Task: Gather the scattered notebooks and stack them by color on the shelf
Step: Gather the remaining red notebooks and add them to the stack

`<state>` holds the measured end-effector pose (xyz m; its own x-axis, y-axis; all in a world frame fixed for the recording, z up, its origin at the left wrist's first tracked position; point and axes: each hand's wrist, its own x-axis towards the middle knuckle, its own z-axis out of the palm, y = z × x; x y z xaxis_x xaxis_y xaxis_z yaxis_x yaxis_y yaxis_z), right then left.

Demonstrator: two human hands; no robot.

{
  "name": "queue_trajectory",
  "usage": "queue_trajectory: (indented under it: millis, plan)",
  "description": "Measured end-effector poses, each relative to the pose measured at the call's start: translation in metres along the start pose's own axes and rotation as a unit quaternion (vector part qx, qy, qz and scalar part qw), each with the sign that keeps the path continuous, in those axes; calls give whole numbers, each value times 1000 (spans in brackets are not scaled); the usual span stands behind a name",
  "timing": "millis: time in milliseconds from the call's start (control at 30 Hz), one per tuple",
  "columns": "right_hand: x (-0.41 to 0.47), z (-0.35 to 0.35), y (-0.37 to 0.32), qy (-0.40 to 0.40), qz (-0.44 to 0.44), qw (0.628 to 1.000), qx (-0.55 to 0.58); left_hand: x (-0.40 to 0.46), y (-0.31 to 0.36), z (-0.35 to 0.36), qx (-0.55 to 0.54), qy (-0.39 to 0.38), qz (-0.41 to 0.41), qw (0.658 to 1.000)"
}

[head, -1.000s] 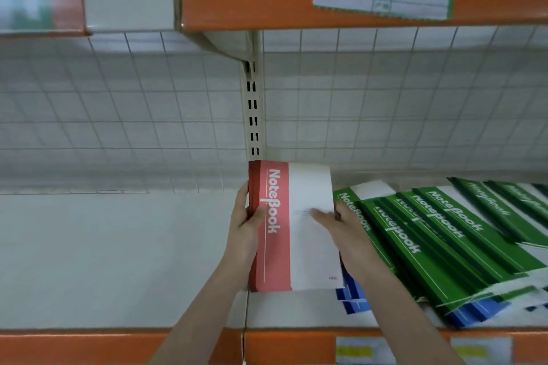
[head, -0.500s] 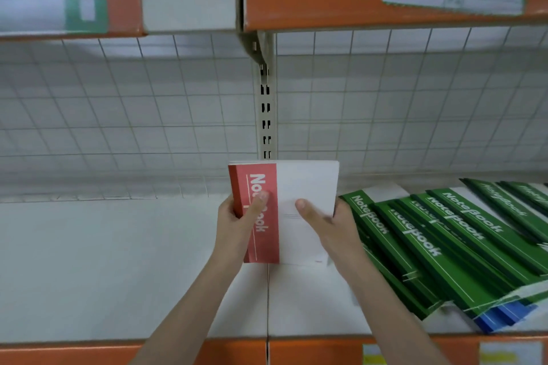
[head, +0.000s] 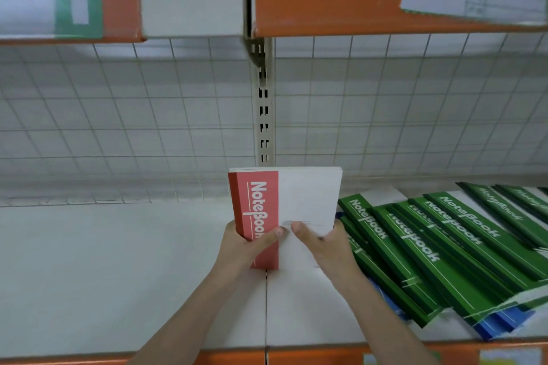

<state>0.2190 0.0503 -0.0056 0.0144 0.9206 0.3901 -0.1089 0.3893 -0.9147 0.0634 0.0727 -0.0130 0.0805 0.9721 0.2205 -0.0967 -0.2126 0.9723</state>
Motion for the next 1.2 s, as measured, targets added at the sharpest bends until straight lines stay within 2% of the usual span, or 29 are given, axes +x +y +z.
queue_trajectory:
  millis: [233,367,467,533,633,800,933,1033,1200]
  plan:
    - [0,-3,5,16,7,999,-36,-1,-2,2,14,8,19,1000]
    - [0,-14,-10,0,-4,994,-108,-4,3,8,-5,10,-20,1000]
    - [-7,-35,-24,-6,-19,989,-148,-4,13,23,-23,-30,-67,997]
    - [-16,-52,-33,15,-17,991,-131,-4,20,40,-36,-82,-104,991]
    - [-30,-80,-46,79,21,991,-104,-2,28,76,-29,-148,-161,975]
    - [-68,-145,-71,219,111,963,-109,-3,31,155,77,-193,-201,957]
    - [-118,-204,-88,361,178,910,-100,-16,23,234,100,-261,-174,944]
    - [-160,-244,-105,455,181,866,-99,-40,18,295,103,-338,-140,925]
    - [-233,-297,-138,540,178,805,-172,-97,15,381,82,-439,-176,877]
